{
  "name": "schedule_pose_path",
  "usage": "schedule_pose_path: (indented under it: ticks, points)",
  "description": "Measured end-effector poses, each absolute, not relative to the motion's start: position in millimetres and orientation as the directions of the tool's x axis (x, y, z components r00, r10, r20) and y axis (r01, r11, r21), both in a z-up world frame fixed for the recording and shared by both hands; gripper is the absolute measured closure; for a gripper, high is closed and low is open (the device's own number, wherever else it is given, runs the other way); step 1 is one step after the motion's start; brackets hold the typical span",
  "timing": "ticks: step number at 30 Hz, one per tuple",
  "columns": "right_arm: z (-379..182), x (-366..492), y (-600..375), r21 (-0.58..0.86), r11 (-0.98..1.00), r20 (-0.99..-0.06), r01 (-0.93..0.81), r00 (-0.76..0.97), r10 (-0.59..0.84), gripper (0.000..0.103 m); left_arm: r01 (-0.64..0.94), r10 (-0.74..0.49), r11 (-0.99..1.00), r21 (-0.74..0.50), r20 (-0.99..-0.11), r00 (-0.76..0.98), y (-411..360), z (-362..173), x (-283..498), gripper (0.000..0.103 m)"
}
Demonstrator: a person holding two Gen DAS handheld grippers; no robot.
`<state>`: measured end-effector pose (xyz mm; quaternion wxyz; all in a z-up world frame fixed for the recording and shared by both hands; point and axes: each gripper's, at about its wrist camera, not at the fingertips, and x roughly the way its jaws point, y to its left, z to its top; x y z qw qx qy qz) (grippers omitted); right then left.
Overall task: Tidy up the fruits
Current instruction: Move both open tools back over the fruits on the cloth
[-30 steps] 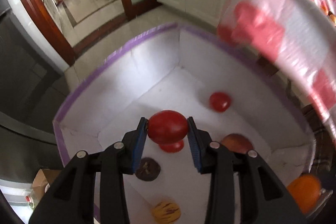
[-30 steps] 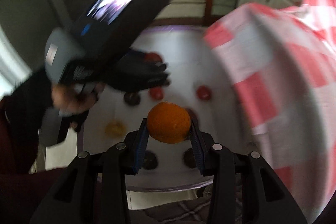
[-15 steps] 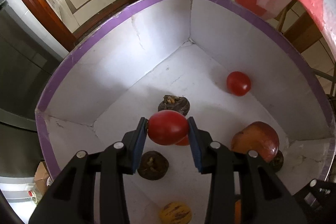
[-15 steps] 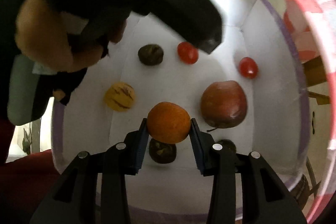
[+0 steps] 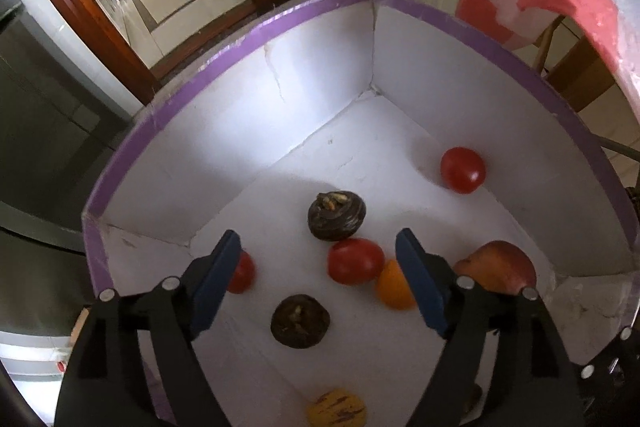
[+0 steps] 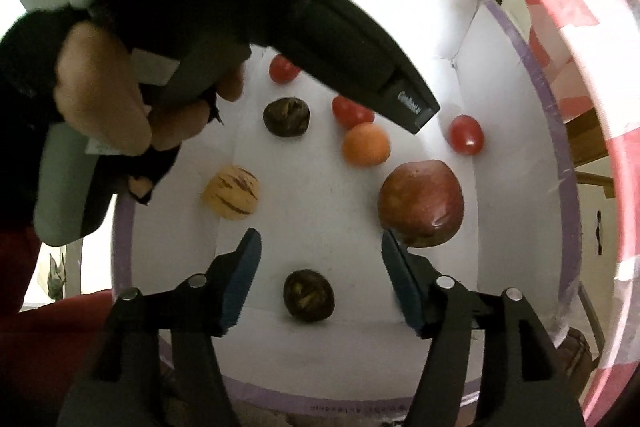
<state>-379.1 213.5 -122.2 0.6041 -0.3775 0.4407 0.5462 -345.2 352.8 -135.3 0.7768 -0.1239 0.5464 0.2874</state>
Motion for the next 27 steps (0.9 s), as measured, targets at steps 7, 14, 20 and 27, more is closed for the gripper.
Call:
schedule_pose_path:
  ticks: [7, 14, 20, 27]
  points:
    - [-88, -378, 200, 0.068, 0.114, -0.907, -0.991, -0.014, 0.421, 0.039, -0.575, 0.41, 0.798, 0.179, -0.861, 0.302, 345, -102, -345, 0.018]
    - [-20, -357, 169, 0.116, 0.173, -0.807, -0.978, 0.009, 0.59, 0.038, -0.606, 0.511, 0.776, 0.175, -0.738, 0.441, 333, -33, -340, 0.008]
    - [67, -314, 107, 0.104, 0.316, -0.636, -0.943, 0.181, 0.75, 0.025, -0.578, 0.548, 0.795, 0.186, -0.628, 0.552, 292, 39, -298, 0.002]
    - [118, -239, -4, 0.027, 0.632, -0.499, -0.775, 0.537, 0.68, 0.016, -0.4, 0.372, 0.913, 0.081, -0.571, 0.732, 190, 101, -202, 0.002]
